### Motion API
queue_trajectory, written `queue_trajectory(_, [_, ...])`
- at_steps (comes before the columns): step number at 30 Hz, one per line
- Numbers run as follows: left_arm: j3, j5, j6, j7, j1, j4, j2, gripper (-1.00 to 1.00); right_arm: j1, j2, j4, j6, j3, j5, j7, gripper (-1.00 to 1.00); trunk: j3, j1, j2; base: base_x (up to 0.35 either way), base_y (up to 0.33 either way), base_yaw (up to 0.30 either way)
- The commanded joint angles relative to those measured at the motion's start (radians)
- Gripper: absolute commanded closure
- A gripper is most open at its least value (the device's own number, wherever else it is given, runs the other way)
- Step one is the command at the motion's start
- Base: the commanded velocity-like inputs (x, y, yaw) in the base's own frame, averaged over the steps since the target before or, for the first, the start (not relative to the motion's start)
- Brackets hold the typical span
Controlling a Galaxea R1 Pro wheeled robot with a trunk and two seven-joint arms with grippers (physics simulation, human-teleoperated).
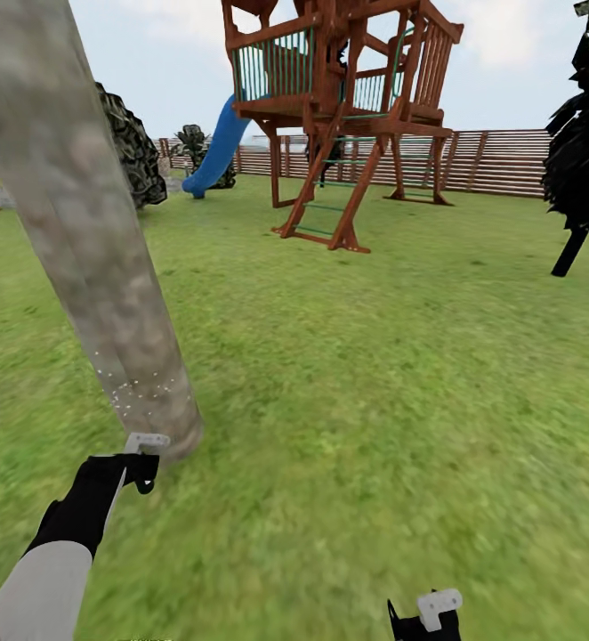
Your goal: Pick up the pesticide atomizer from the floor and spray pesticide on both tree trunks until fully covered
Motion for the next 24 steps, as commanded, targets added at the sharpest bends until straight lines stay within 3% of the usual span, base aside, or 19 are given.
queue_trajectory(1, [0.0, 0.0, 0.0, 0.0, 0.0, 0.0, 0.0, 1.0, 0.0, 0.0, 0.0, 0.0, 0.0, 0.0, 0.0, -1.0, 0.0, 0.0, 0.0, 0.094, -0.267, 0.278])
queue_trajectory(6, [0.0, 0.0, 0.001, 0.0, 0.0, 0.0, 0.0, 1.0, 0.0, 0.0, 0.0, 0.0, 0.0, 0.0, 0.001, -1.0, 0.0, 0.0, 0.0, 0.093, -0.267, 0.256])
queue_trajectory(18, [0.0, 0.0, 0.001, 0.0, 0.0, 0.001, 0.0, 1.0, 0.0, 0.0, 0.0, 0.0, 0.0, 0.0, 0.001, -1.0, 0.0, 0.0, 0.0, 0.109, -0.268, 0.014])
queue_trajectory(24, [0.0, 0.0, 0.001, 0.0, 0.0, 0.001, 0.001, 1.0, 0.0, 0.001, 0.0, 0.0, 0.0, 0.0, 0.001, -1.0, 0.0, 0.0, 0.0, 0.104, -0.268, 0.225])
